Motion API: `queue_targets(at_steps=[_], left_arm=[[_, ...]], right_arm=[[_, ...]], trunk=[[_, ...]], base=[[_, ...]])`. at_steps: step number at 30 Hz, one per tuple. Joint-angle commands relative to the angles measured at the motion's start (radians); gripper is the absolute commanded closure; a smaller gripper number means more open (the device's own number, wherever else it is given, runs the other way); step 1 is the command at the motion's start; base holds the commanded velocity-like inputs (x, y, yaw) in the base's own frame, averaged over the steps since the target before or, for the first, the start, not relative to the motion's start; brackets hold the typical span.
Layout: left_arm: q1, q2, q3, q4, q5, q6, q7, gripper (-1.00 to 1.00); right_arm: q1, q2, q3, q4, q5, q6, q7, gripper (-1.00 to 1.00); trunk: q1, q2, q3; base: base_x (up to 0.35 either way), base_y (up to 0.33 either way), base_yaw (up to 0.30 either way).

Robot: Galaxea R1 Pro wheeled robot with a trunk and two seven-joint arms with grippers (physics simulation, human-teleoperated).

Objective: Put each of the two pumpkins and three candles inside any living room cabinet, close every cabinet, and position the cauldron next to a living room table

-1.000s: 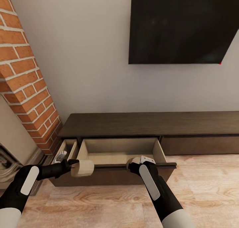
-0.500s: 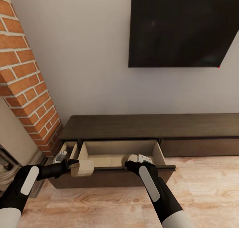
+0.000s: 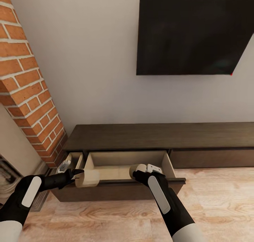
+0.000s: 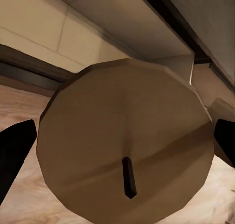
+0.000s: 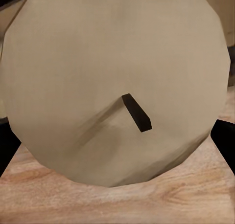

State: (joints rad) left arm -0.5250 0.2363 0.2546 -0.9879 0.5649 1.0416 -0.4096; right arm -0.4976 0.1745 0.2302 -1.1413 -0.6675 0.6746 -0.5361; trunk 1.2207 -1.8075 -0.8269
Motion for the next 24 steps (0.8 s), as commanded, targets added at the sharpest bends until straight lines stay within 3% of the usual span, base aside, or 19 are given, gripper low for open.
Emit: queue_targets(at_steps=[1, 24], left_arm=[[0.0, 0.0, 0.0, 0.0, 0.0, 0.0, 0.0, 1.0], [-0.001, -0.009, -0.011, 0.003, -0.013, -0.011, 0.02, 1.0]], right_arm=[[0.0, 0.0, 0.0, 0.0, 0.0, 0.0, -0.001, 1.0], [-0.001, 0.0, 0.0, 0.002, -0.001, -0.001, 0.001, 1.0]], trunk=[[-0.004, 0.007, 0.003], [-0.092, 0.168, 0.075]], base=[[0.0, 0.0, 0.0], [0.0, 0.0, 0.0]])
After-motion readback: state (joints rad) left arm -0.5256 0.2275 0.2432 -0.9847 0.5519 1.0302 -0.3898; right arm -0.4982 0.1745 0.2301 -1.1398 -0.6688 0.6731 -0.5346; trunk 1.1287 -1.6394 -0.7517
